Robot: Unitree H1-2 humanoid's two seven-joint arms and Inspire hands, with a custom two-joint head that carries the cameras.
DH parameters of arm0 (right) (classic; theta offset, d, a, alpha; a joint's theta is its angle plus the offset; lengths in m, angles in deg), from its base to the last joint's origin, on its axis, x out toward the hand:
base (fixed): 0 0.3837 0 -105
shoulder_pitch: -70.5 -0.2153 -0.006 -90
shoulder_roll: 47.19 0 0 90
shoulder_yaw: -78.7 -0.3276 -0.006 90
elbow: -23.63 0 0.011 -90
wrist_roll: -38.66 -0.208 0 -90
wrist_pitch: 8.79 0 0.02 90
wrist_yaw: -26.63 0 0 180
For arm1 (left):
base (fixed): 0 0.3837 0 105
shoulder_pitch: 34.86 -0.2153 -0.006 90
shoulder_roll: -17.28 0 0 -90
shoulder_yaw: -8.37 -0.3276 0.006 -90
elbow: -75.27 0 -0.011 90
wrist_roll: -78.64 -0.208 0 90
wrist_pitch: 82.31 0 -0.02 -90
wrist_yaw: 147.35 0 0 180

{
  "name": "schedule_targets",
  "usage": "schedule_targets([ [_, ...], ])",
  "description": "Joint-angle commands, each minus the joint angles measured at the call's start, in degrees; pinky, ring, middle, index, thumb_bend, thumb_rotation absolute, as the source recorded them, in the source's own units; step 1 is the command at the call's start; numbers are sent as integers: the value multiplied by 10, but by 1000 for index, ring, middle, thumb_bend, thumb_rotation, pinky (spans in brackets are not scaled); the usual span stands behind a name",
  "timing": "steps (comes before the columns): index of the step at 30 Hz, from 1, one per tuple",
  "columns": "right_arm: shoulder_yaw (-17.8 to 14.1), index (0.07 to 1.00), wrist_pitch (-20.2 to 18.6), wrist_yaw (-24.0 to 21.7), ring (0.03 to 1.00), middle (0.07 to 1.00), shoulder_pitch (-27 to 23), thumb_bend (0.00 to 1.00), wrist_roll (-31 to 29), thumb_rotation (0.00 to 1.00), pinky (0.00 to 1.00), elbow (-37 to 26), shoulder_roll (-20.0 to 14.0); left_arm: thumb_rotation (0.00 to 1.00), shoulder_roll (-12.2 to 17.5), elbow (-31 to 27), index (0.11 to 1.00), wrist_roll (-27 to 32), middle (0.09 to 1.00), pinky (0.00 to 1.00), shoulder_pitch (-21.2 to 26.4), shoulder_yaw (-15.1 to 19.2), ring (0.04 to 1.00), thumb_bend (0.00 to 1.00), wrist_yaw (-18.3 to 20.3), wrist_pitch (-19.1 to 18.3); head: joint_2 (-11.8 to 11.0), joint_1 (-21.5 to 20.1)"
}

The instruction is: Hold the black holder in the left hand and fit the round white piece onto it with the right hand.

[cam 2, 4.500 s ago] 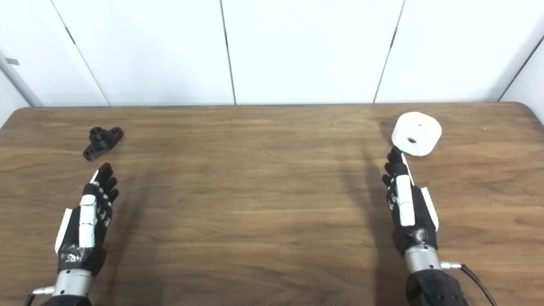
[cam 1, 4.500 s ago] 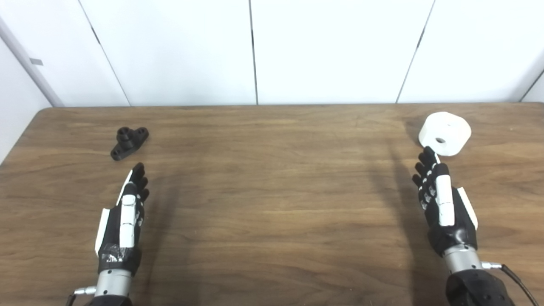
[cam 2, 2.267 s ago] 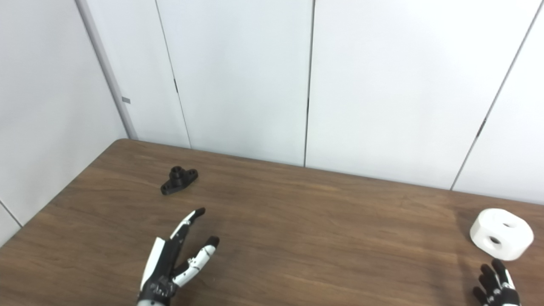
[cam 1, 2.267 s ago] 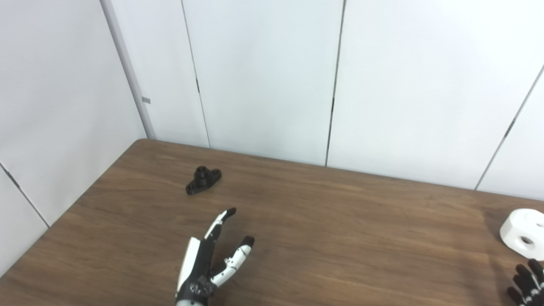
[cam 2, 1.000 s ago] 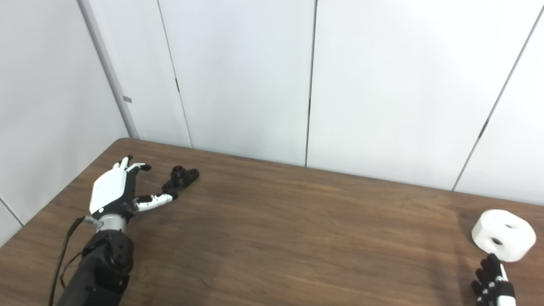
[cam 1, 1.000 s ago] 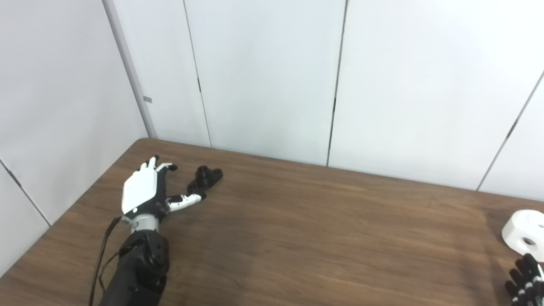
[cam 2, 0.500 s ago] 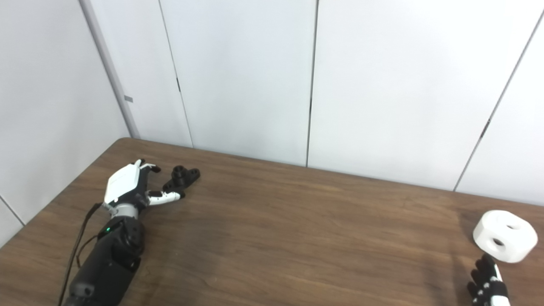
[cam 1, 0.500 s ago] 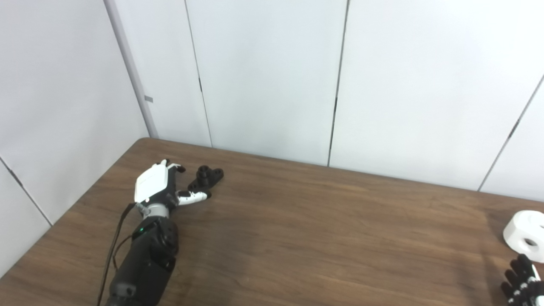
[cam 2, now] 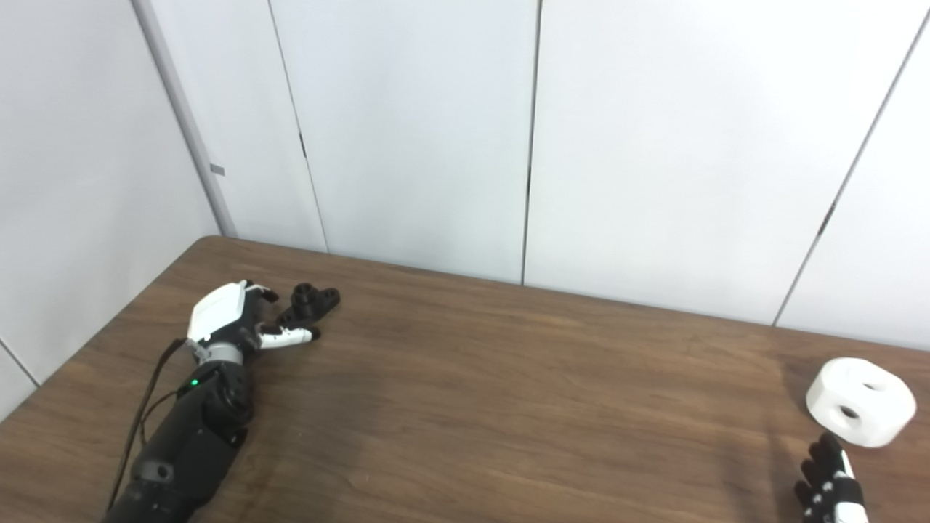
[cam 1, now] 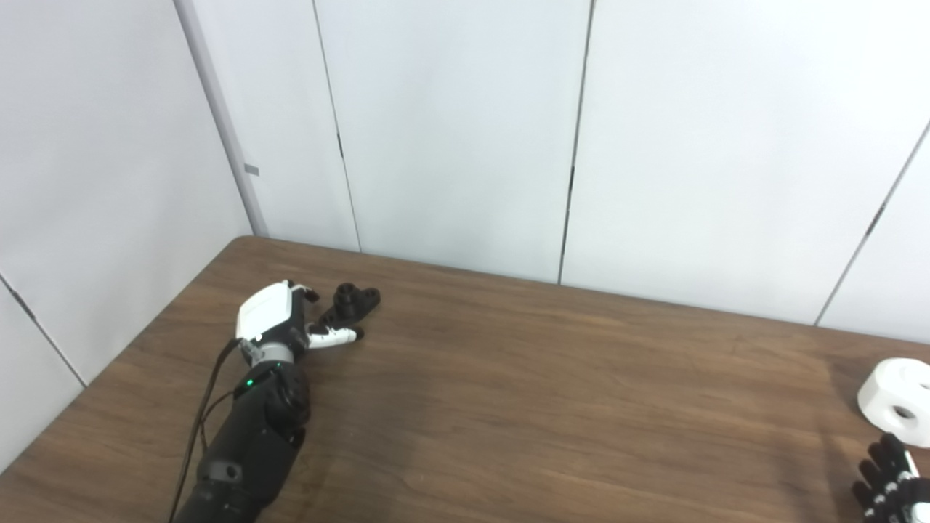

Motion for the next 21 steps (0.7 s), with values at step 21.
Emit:
schedule_targets([
  [21, 0, 1000, -5, 4, 1000, 1000, 3, 453, 11, 1000, 1000, -33, 7, 382, 19, 26, 759, 45, 953, 1000, 45, -33, 1000, 872, -30, 12, 6, -6],
])
